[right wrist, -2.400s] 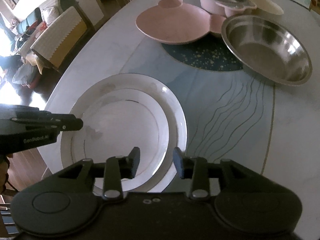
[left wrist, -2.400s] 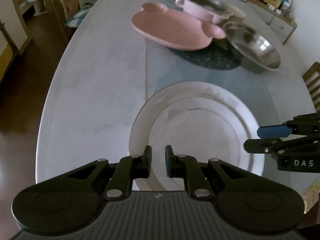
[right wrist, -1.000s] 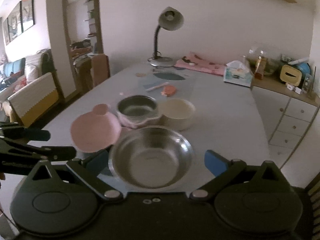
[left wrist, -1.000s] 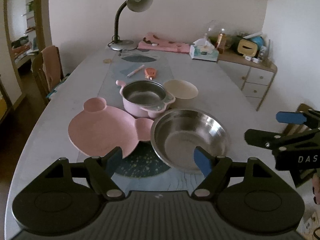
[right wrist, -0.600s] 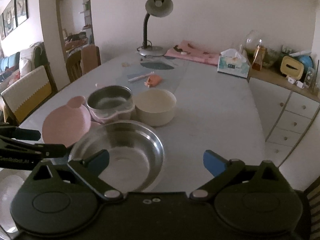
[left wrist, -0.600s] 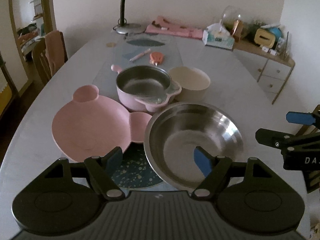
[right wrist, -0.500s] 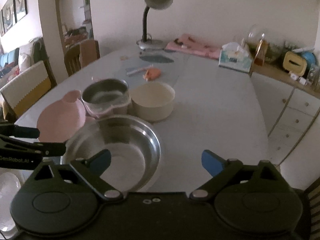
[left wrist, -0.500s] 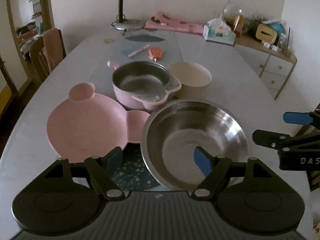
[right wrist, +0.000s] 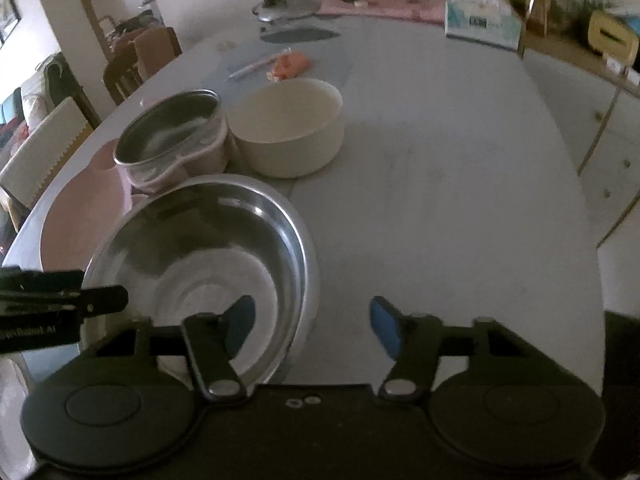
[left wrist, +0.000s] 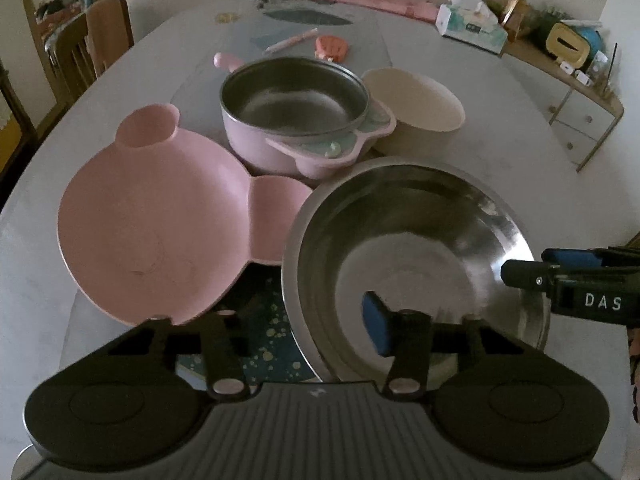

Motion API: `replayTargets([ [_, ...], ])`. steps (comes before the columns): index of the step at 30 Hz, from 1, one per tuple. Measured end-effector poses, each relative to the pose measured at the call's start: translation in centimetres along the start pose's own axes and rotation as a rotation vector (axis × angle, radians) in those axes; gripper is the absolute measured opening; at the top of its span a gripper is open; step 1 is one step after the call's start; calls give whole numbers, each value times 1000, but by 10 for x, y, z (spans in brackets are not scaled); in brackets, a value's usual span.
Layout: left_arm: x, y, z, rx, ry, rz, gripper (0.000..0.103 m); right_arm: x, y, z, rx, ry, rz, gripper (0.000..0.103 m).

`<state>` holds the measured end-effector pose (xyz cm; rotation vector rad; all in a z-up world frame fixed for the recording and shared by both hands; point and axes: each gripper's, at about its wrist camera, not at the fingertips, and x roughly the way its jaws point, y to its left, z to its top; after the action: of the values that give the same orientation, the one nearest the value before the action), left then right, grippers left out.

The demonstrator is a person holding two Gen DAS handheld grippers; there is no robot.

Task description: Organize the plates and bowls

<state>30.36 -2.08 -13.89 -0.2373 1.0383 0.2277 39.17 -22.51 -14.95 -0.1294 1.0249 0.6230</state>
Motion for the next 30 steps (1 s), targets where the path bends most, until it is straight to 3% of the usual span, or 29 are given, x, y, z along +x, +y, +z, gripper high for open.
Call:
replayTargets([
  [3, 4, 2, 1, -14, 12, -10, 35, 5, 0, 3, 11, 16, 14, 48],
  [7, 7, 4, 2, -23, 24, -2, 25, 10, 0, 3, 18, 44, 33, 27],
  [11, 9, 9, 3, -44, 34, 3, 16, 10, 1, 2, 15, 53, 37, 16],
  [30, -28, 5, -18, -17, 20, -7, 15, -18, 10, -11, 20, 45, 17, 14],
])
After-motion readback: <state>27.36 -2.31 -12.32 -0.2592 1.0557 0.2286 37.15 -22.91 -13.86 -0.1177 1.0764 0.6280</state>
